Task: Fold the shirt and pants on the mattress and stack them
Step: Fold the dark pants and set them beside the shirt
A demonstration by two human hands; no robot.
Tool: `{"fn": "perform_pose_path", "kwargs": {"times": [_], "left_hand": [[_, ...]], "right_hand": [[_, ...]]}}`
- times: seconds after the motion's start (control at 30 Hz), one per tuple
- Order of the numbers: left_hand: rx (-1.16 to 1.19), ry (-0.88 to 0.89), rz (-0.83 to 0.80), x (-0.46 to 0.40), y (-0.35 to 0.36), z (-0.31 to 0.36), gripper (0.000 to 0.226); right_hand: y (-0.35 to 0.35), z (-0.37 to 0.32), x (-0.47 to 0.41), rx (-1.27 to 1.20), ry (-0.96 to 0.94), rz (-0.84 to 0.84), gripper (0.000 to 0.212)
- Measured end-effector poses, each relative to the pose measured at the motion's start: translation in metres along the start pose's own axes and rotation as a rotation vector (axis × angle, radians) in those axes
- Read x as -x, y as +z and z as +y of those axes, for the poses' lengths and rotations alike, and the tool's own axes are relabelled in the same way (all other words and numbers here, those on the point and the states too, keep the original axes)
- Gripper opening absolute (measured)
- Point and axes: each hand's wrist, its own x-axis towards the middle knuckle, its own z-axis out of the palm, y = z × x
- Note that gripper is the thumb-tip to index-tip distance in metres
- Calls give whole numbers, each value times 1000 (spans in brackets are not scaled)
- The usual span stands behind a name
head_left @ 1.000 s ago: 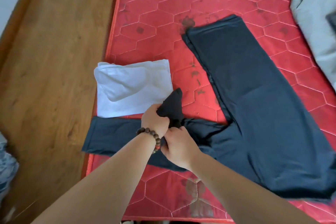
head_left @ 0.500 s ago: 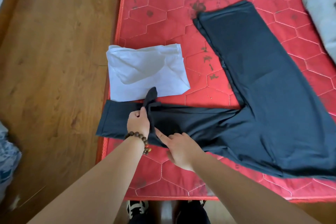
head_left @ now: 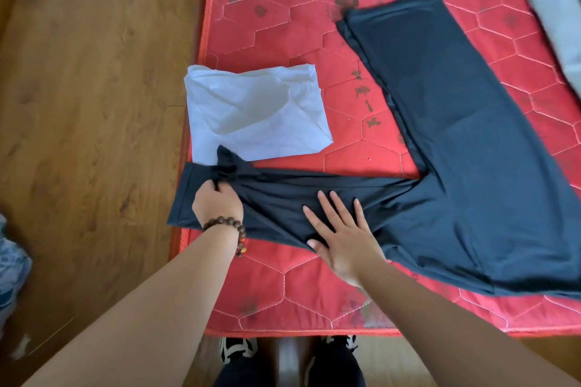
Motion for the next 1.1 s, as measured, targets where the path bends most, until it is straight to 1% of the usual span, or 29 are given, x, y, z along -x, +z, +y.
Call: {"fn": "perform_pose_path", "kwargs": {"times": [0.07,0.13,0.17,0.2,0.27,0.33,0.4,0.5,0.57,0.67,0.7,0.77,0.8,0.83,0.9,0.97,1.03,1.1], "left_hand": [[118,-129,-1,-8,-10,-8,36],[214,-223,-9,-14,-19,-15,25],[263,-253,-17,-17,-22,-17,21],[311,-270,-28,-19,-25,-17,22],[374,-260,-66,-23,-27,-16,21],[271,-174,-118,-29,-28,-13,19],[159,-95,-117,-34,-31,-12,14],[205,-97,-68,-39,-44,-19,11],[186,-93,-94,-41,-53,-30,10],[117,-70,-248,-46,-58,-41,29],[109,-77,-287,-51,-57,-39,32],[55,-55,-311,-60,-52,-32,42],[4,-13,-318,-63,-50,-27,44],[-37,47,-317,-65,-47,-24,38],[-99,176,-270,-67,-43,-16,15],[-130,276,-163,-64,-45,-14,15],[-148,328,-82,-63,-49,-16,16],[-235,375,-82,-65,-50,-22,15]], "right_hand": [[4,-1,0,33,21,9,60],[7,-5,0,36,49,31,61],[7,-7,0,30,56,41,62],[8,-9,0,22,57,52,65],[8,-14,2,15,44,65,69],[8,-17,2,19,28,72,71],[8,-19,2,26,28,78,70],[6,-22,3,18,45,98,69],[5,-25,3,7,51,101,69],[5,-24,4,16,36,96,69],[5,-23,4,21,31,94,69],[5,-20,5,32,22,96,68],[5,-19,6,33,18,97,68],[5,-18,6,30,16,102,67],[3,-16,7,25,32,117,64],[0,-13,7,18,81,146,61],[-2,-7,8,16,169,168,60],[0,2,8,18,279,170,61]]}}
